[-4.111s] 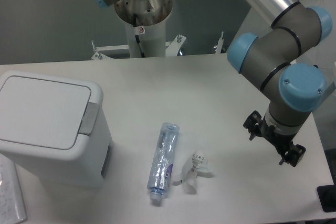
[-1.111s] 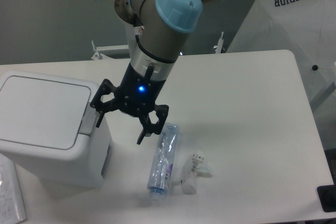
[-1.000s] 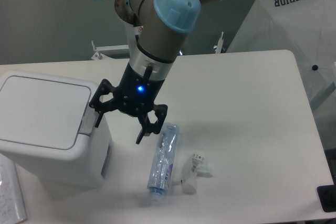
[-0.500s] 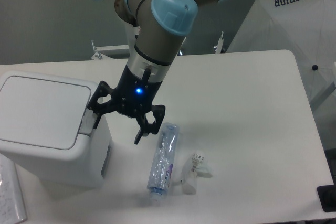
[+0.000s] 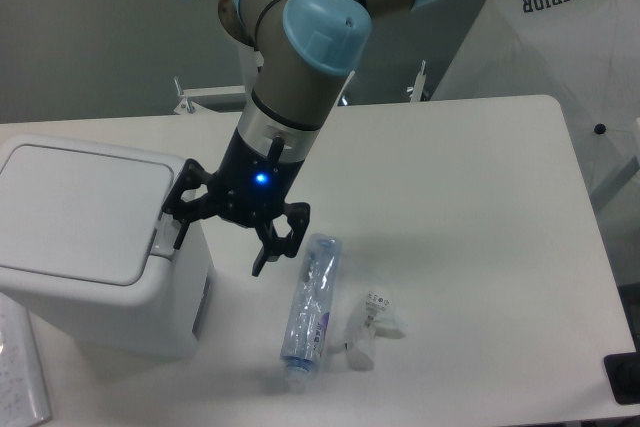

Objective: Open the trash can

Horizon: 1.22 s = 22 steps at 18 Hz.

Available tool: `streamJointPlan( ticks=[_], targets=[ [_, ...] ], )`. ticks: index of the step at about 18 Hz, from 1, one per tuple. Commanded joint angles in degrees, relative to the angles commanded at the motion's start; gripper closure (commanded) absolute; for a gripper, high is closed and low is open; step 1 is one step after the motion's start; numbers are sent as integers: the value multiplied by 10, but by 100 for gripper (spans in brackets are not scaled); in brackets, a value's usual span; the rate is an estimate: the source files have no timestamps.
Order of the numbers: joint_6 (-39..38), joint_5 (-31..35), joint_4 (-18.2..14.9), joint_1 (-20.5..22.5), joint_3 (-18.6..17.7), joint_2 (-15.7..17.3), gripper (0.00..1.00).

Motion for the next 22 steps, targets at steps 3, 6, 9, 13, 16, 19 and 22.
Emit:
streamJointPlan(
  ticks=[3,6,9,13,16,19,22],
  targets=[
    [0,3,-1,0,-3,0,0],
    [-12,3,2,0,12,1,0],
    [-29,-1,2,3,44,-3,0],
    [-15,1,11,27,80,-4,0],
    [28,14,84,36,76,-12,0],
    [106,52,98,65,85,-20,0],
    [173,89,99,90,68,-41,0]
  ],
)
